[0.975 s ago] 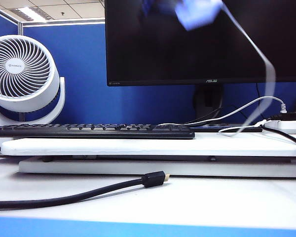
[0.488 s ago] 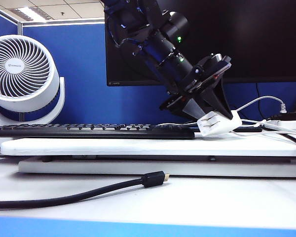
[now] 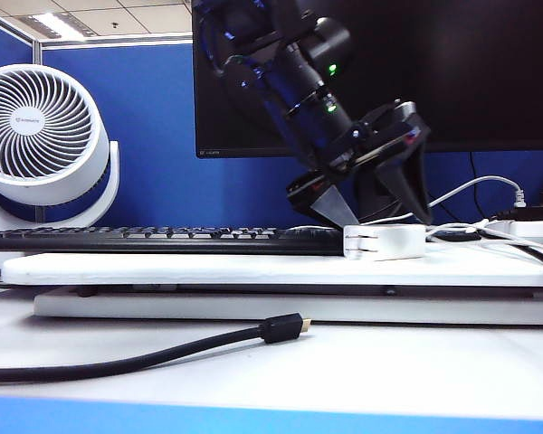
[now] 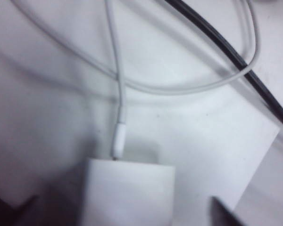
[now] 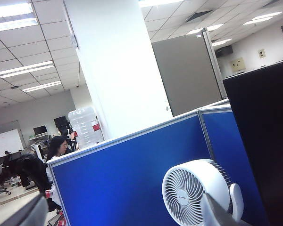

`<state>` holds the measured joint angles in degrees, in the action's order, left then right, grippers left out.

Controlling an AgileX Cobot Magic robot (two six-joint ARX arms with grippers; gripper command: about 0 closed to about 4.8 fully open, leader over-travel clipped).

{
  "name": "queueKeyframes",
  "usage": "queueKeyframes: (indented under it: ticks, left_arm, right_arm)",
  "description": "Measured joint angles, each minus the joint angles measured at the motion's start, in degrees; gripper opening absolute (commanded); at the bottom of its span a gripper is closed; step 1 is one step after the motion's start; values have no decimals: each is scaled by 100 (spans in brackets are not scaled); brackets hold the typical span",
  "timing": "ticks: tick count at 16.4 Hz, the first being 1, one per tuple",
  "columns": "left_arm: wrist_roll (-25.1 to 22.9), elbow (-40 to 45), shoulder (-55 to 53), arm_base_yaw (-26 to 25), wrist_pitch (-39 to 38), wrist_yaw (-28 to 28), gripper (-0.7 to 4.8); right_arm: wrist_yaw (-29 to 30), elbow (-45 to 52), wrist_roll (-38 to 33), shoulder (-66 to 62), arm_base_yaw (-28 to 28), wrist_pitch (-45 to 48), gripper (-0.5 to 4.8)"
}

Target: Pick up the Type-C charging cable and the charging base, insert one end of the Type-C charger into the corresponding slot on the base, and finally place the plugged-in charger back on the table.

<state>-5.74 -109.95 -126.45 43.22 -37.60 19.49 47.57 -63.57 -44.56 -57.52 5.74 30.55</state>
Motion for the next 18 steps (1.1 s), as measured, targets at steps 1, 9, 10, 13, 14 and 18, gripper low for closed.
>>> queueKeyframes:
  ticks: [1,9,10,13,14,18]
  left_arm:
    - [17,9,20,2,-42,-4,264]
    - [44,22,1985,-7,-278,-13,-6]
    - [42,22,2736,-7,-293,-17,-6]
    - [22,9,3812,-22,-264,-31,-6]
    - [15,9,4135,-24,-295,-63,-6]
    - [-170,11,5744,-22,-708,-732,-6]
  right_arm:
    - [0,0,0,2,0,0,186]
    - [-691,-2,481,46,4,-463,-4]
    - [-1244,-2,1014,149,26,-1172,-4]
    - [-2079,0,2275,439,149,-2597,-4]
    - [-2365,2,2704,562,286,-3097,-4]
    - [-3510,529,3788,1176,977,-4046,-4]
